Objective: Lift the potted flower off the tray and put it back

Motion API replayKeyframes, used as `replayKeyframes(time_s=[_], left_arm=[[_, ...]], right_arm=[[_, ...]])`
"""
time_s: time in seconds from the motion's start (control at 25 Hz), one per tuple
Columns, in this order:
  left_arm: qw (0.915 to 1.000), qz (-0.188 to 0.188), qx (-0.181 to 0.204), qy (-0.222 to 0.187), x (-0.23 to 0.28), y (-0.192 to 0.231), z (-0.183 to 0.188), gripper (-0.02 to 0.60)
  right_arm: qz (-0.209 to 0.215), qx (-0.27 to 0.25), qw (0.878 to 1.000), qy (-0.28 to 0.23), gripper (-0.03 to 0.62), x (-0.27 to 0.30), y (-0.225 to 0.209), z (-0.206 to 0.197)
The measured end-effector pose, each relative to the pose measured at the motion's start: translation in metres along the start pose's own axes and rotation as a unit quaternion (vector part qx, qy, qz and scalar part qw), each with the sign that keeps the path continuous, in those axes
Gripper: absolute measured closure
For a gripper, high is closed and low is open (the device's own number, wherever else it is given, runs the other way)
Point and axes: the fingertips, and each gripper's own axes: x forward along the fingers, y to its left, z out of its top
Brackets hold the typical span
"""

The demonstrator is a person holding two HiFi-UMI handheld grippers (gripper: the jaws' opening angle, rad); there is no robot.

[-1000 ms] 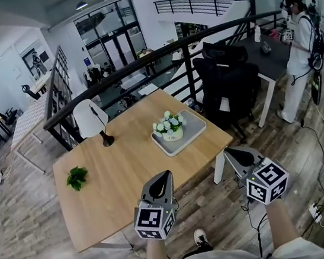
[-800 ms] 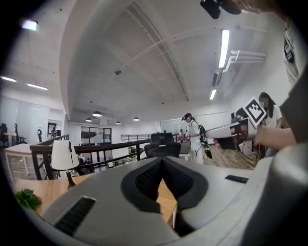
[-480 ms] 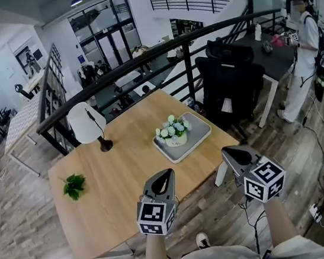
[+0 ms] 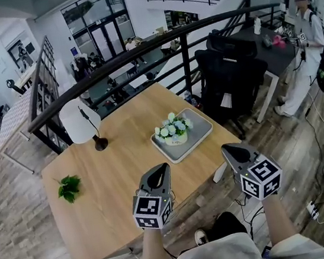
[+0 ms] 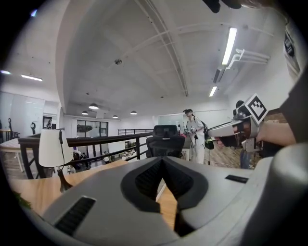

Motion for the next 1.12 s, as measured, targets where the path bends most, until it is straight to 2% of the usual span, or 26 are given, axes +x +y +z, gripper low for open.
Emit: replayKeyframes(time_s=[0.2,0.52,0.8,0.92,1.12], left_arm=[[0.9998,-0.006,-0.003,0.016,0.020,0.011,-0.018,0.560],[0.9992,0.011,-0.013,0.035,0.059,0.037,-0.041,0.557],[0.9979,0.018,-0.033,0.054,0.096,0.056,-0.063,0.554],[0.9971,0.019,-0.040,0.062,0.107,0.063,-0.074,0.504],[0.9962,0.008,-0.024,0.083,0.126,0.074,-0.095,0.439]], right_arm=[[0.013,0.005,1.000,0.007,0.586,0.026,-0.009,-0.013],[0.046,0.003,0.999,0.023,0.563,0.083,-0.032,-0.032],[0.056,0.013,0.997,0.041,0.560,0.126,-0.061,-0.047],[0.068,0.014,0.996,0.053,0.527,0.142,-0.067,-0.055],[0.086,0.017,0.994,0.063,0.500,0.171,-0.076,-0.069]])
